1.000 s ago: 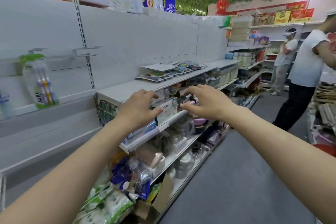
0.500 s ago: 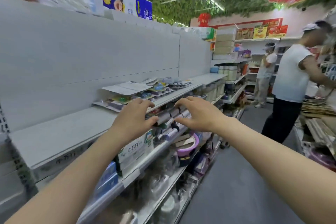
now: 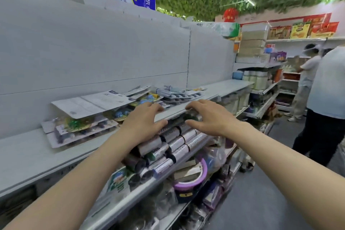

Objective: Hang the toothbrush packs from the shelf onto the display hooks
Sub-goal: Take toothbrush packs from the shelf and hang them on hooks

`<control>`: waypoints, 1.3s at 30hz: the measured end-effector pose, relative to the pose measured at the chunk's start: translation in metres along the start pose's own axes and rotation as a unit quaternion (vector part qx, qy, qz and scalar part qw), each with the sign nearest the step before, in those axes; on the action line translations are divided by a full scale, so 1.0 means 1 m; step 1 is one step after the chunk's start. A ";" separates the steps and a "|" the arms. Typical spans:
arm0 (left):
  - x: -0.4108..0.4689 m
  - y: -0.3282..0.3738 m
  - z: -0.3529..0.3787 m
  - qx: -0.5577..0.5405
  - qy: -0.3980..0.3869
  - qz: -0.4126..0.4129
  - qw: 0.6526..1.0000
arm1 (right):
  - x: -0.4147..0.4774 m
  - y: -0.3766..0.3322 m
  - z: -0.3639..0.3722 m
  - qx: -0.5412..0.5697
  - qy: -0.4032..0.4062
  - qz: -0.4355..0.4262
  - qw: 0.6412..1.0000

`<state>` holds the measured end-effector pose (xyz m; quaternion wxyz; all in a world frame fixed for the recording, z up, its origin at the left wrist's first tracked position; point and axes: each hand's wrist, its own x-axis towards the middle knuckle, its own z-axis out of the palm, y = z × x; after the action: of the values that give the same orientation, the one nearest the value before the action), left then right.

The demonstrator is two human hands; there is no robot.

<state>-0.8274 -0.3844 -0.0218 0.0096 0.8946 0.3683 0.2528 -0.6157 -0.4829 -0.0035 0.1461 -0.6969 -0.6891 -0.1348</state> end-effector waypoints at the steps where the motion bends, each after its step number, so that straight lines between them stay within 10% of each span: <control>1: 0.013 0.004 0.010 0.003 0.004 -0.009 1.000 | 0.011 0.018 0.004 0.006 0.000 -0.010 1.000; 29: 0.380 0.007 0.171 0.051 0.054 -0.175 0.982 | 0.317 0.374 0.139 0.141 0.008 -0.024 0.990; 39: 0.419 0.008 0.208 0.202 0.041 -0.345 0.915 | 0.413 0.435 0.202 0.189 -0.056 -0.093 0.976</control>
<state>-0.4750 -0.0771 -0.0149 -0.1000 0.6833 0.6977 0.1904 -0.1780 -0.0268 -0.0365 0.2228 -0.5960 -0.7710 0.0241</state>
